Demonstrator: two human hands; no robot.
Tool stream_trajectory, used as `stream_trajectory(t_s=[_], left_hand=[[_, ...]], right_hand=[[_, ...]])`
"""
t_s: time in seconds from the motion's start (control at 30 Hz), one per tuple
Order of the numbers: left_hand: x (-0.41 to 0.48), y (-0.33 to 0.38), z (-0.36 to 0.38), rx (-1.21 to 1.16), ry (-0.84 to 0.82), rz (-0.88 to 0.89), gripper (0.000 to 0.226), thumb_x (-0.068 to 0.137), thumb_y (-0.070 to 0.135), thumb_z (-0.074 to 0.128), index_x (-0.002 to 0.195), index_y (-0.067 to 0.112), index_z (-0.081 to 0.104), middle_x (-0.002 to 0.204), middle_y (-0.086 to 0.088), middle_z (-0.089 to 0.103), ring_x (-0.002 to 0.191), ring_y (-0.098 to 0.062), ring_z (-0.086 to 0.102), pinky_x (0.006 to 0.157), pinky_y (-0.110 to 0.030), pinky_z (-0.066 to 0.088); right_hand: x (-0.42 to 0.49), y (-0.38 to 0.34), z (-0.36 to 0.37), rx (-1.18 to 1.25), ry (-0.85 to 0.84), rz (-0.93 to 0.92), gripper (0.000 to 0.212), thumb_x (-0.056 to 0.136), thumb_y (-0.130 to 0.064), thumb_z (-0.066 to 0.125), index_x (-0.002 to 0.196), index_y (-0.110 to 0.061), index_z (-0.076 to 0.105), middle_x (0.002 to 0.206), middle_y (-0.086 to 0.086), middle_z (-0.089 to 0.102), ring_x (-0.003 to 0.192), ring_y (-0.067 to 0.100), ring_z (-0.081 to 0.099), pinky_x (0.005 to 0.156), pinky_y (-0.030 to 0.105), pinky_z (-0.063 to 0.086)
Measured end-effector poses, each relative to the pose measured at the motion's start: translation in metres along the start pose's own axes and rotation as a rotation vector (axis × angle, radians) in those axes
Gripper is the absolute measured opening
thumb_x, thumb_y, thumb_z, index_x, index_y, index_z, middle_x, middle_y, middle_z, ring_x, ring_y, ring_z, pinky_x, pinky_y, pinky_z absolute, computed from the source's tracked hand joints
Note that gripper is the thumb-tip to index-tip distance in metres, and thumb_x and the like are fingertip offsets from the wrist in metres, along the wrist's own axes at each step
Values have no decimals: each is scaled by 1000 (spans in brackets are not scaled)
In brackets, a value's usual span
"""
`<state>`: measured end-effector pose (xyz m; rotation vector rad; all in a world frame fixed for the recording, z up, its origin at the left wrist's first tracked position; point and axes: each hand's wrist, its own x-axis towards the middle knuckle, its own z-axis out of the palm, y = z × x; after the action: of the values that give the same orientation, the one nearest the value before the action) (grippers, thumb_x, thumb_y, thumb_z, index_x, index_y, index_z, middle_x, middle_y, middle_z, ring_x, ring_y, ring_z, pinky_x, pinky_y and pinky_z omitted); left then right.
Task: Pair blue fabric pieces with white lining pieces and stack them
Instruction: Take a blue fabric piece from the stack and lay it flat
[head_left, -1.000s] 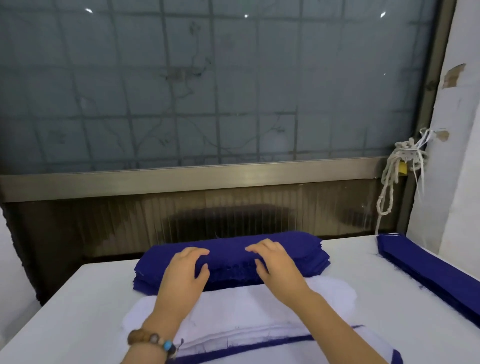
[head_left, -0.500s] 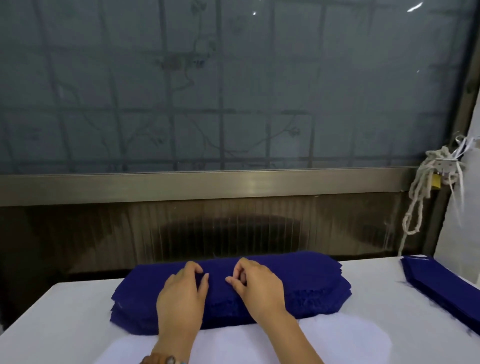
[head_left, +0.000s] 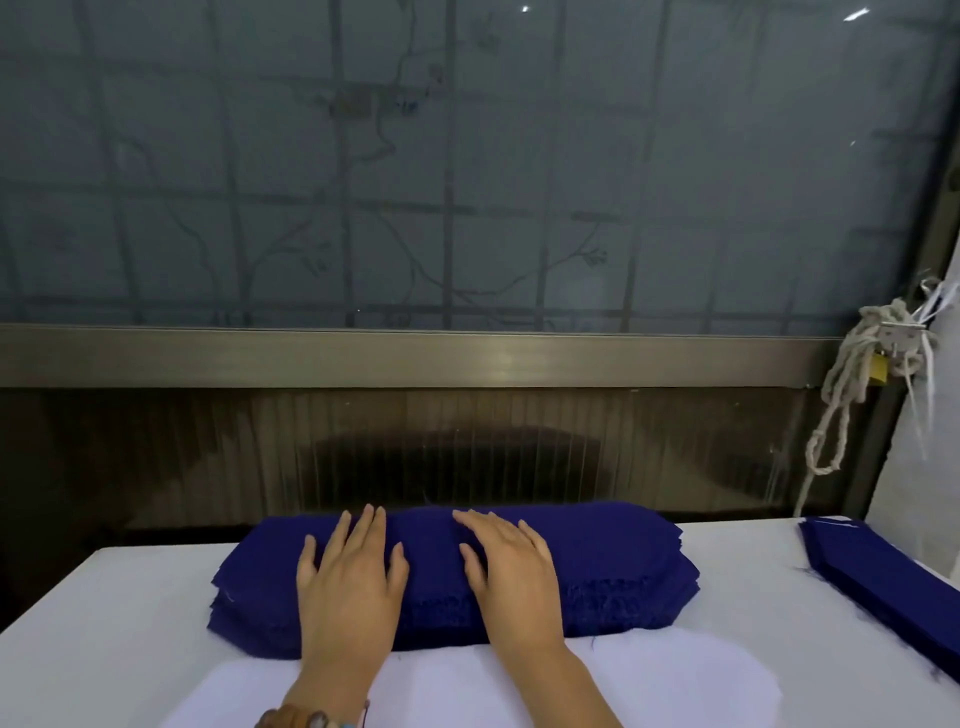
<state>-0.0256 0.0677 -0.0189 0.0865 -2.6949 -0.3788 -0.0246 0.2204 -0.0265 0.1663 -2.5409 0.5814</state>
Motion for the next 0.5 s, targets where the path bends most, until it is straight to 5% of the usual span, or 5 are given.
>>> stream_trajectory(t_s=[0.5], left_hand=[[6, -10, -7, -115, 25, 31, 39, 102, 43, 34, 137, 37, 49, 139, 17, 52, 135, -3, 37, 115, -31, 18]], right_hand=[[1, -1, -4, 40, -78, 94, 43, 103, -38, 37, 146, -40, 35, 147, -11, 45, 140, 8, 33, 116, 21, 18]])
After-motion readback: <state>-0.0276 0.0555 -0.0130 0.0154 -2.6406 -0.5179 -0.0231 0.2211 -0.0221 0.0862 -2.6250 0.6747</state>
